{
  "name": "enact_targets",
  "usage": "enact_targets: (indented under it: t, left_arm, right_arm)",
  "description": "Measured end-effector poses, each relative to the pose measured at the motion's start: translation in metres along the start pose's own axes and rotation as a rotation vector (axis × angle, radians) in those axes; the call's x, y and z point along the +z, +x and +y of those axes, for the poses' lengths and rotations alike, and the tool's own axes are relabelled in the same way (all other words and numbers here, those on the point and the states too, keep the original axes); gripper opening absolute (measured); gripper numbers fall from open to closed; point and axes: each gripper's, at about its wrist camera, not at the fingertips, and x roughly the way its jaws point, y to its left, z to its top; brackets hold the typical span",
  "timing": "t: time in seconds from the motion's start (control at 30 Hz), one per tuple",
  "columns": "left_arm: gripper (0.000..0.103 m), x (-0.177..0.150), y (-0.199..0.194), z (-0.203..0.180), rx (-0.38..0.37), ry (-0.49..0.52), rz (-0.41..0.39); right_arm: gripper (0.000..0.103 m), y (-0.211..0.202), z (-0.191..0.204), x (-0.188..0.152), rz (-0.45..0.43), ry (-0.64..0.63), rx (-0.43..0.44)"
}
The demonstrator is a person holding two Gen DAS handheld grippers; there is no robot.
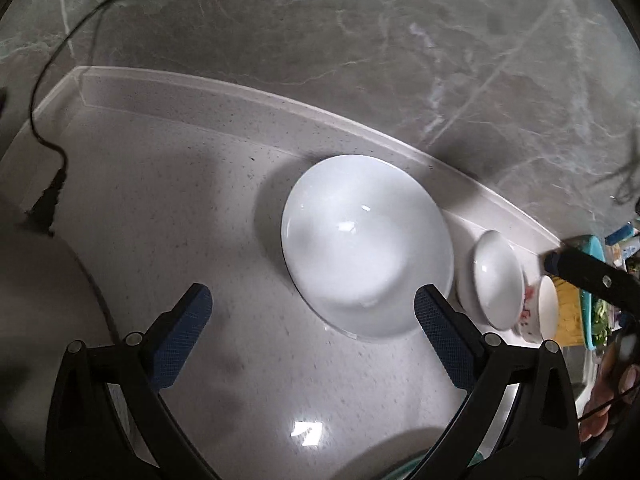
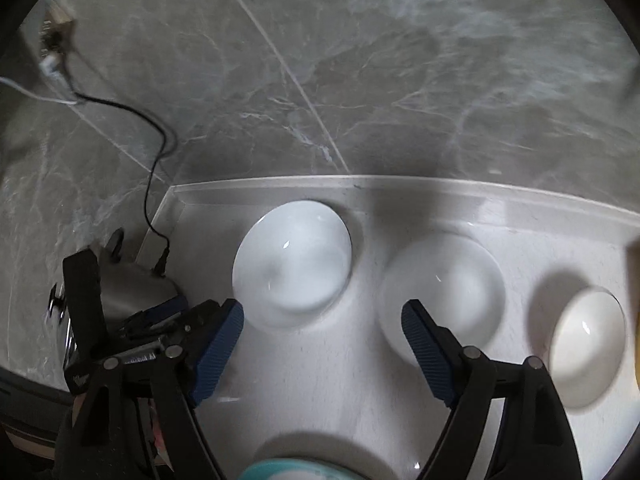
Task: Organize plates and bowls
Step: 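Reach both tools to the wide white bowl and close on its rim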
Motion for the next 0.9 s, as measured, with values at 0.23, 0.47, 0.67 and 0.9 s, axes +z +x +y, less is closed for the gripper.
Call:
enact_targets:
  t: [0.23, 0.47, 0.67, 0.9]
  left_arm:
    - [0.101, 0.018, 0.039, 0.018, 0.037, -0.041, 0.052]
    - [0.085, 0.015, 0.057, 0.022, 0.045, -0.032, 0.067]
    - [0.064, 0.010, 0.074, 0.022, 0.021, -0.023, 0.101]
    - [0.039, 0.013, 0.091, 0.024, -0.001, -0.030, 0.117]
  right_arm:
    - [0.072, 0.066, 0.005, 0.024, 0.105, -0.048, -0.035]
    - [0.071, 0.097, 0.002, 0.030, 0.141, -0.075, -0.096]
    - [0.070, 0.123, 0.002, 0.032, 0.193, -0.092, -0.123]
    - [0.055, 0.139, 0.000, 0.030, 0.235, -0.114, -0.131]
